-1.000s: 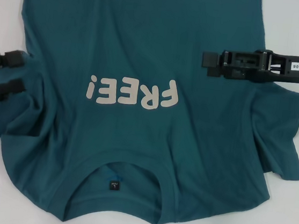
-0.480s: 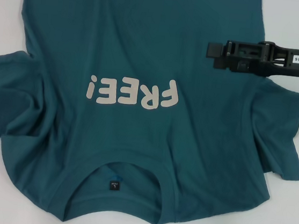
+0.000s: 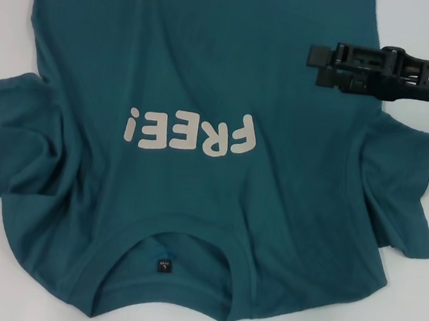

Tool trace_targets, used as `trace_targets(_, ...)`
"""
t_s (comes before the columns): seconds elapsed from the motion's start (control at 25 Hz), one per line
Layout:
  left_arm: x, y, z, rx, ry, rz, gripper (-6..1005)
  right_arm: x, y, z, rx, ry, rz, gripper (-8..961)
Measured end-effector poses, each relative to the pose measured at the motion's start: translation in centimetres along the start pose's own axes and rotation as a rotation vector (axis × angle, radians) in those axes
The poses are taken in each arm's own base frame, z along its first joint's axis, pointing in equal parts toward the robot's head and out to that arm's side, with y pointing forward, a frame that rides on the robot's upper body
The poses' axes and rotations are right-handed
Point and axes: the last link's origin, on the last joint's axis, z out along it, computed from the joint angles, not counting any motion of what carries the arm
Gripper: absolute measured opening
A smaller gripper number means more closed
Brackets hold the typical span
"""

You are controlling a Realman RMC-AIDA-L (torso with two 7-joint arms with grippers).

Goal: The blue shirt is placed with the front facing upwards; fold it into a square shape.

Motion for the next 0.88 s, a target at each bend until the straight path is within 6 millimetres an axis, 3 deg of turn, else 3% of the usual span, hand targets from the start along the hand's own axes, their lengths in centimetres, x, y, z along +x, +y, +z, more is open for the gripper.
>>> trace_targets(0.4,0.3,-0.1,1.5,0.063,-0.009,0.060,772,0.0,0.0,0.0,0.001,-0.001,0.003,876)
trace_targets(0.88,0.7,-0.2,1.8,0.084,0.006,0.080,763,-0.1,0.0,-0.1,-0.001,-0.009,0.004,874)
